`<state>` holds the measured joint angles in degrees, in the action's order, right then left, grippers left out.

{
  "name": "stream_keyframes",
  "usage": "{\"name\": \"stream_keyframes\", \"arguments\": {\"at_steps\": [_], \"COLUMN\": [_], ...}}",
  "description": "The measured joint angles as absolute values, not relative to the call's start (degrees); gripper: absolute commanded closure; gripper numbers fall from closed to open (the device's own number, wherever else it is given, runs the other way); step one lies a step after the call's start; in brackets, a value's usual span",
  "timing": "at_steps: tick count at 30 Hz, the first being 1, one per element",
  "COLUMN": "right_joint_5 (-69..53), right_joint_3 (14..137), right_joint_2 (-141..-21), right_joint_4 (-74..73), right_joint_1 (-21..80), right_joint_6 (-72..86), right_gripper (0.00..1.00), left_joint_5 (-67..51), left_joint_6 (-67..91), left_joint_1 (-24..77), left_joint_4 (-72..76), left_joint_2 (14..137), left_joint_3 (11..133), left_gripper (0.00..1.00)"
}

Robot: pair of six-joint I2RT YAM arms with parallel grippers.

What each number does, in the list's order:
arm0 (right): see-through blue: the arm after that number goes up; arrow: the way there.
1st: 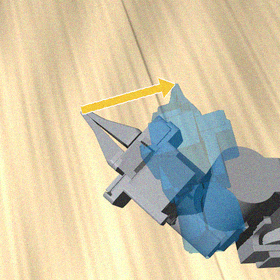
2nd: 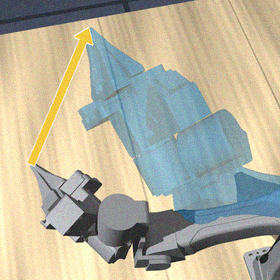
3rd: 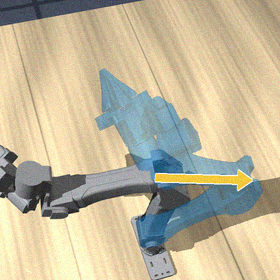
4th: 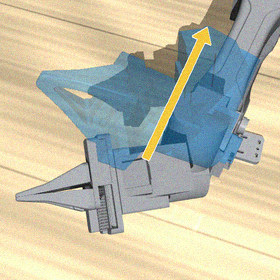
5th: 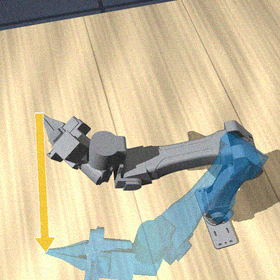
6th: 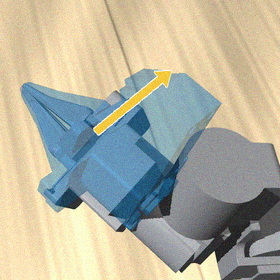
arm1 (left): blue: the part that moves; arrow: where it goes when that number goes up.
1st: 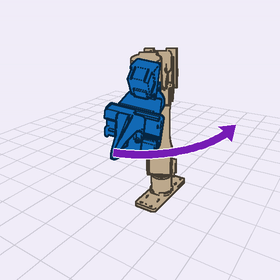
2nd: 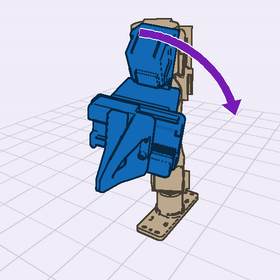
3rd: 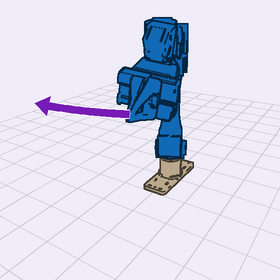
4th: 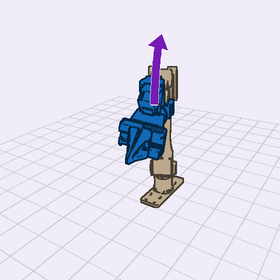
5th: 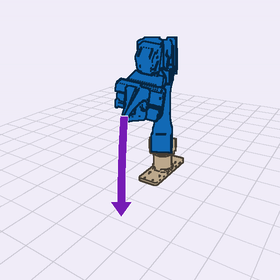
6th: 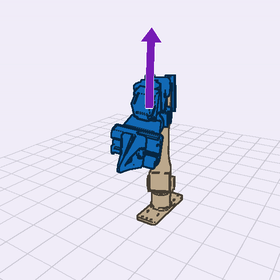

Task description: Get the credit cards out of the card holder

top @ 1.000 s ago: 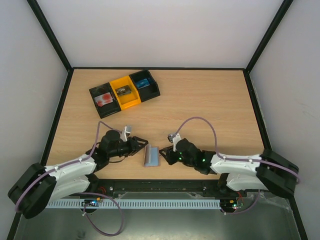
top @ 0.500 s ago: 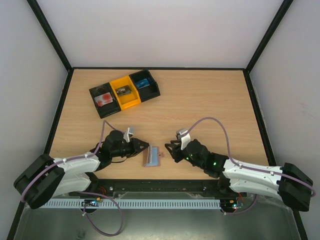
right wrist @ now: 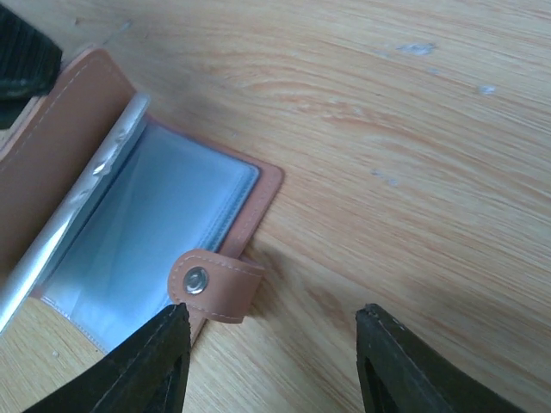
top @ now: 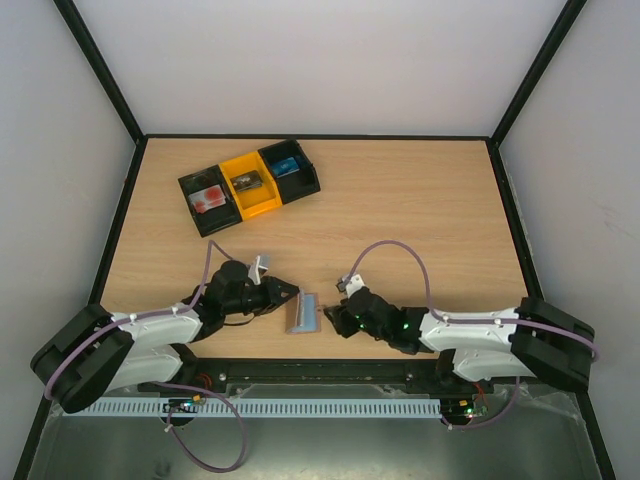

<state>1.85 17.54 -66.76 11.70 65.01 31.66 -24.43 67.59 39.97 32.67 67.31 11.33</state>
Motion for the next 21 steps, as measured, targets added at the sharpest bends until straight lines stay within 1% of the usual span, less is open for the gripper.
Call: {"name": "stream_keyframes", "arguments": {"at_steps": [3,7,11,13,15,19,21], "right_joint_5": [2.4,3.7,5.0,5.7,6.7,8.5,9.4], "right_joint_3": [19.0,20.7,22.4,23.3,24.0,24.9,25.0], "right_joint_2": [-69.7,-73.7,-76.8,-77.8,-78.7,-79.4,-79.4], "right_joint_4": [11.9,12.0,12.0,12.0,12.0,11.9,11.8], "right_joint_1": [66.9,69.5,70.3,70.3,70.4,70.4,70.5], "right_joint_6": [32.6,33.7,34.4,34.8,34.9,35.1,35.2], "right_gripper": [0.40,0.38,0.34,0.34,0.38,0.53,0.58], "left_joint_5": [-24.4,-24.2,-24.0,-24.0,-23.9,-23.9,-23.9], "left_joint_6": [67.5,67.5,67.5,67.5,67.5,67.5,67.5], "left_joint_1": [40.0,40.0,40.0,40.0,40.0,40.0,40.0], "left_joint_4": [32.6,32.4,32.2,32.2,32.1,31.9,31.8], "left_joint_2": [67.3,67.3,67.3,67.3,67.3,67.3,67.3], "left_joint_3": [11.3,11.3,11.3,11.3,11.3,11.3,11.3], "left_gripper": [0.78,0.78,0.78,0.78,0.78,0.78,0.77]}}
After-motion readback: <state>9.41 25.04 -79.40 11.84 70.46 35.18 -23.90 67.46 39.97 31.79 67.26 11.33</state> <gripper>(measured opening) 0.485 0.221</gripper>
